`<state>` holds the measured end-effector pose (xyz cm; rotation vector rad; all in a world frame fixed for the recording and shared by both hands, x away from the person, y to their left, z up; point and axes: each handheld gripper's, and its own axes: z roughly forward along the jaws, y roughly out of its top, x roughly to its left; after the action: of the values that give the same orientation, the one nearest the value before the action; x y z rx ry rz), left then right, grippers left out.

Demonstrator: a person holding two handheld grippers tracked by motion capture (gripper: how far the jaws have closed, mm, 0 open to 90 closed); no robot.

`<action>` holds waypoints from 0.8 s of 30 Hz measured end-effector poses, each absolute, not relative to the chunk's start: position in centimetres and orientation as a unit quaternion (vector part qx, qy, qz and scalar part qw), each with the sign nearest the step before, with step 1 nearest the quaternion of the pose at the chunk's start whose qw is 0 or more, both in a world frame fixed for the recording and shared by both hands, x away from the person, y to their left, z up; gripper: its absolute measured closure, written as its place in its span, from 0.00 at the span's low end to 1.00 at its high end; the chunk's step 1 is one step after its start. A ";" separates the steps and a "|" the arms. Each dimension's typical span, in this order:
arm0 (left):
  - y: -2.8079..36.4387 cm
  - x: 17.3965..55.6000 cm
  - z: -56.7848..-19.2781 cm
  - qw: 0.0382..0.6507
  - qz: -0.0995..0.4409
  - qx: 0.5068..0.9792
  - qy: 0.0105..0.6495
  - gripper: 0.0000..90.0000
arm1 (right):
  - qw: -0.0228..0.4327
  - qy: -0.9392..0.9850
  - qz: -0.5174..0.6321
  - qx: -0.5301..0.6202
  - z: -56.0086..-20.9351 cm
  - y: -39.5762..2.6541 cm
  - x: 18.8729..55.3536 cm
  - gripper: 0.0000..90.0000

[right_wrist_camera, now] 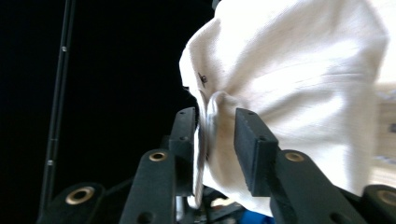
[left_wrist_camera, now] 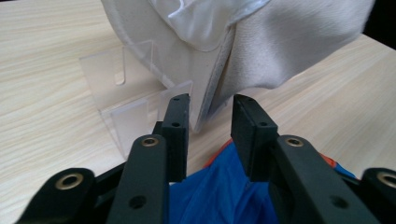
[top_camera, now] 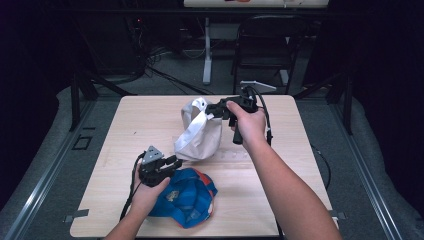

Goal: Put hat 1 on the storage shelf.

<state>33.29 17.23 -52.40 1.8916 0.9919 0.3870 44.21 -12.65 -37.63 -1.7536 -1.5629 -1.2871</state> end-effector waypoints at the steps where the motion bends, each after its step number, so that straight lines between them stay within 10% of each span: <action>1: 17.5 33.0 -52.3 0.466 0.157 0.770 0.407 0.73 | 0.221 -0.574 -0.467 -0.636 -37.4 -13.0 44.0 0.76; 24: 24.9 30.5 -53.7 0.442 0.174 0.745 0.469 0.61 | 0.110 -0.666 -0.470 -0.568 -38.9 -16.6 37.0 0.64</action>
<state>30.48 24.93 -53.71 1.8482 1.1633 0.4328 37.04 -16.60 -38.93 -1.6697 -1.9574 -1.3813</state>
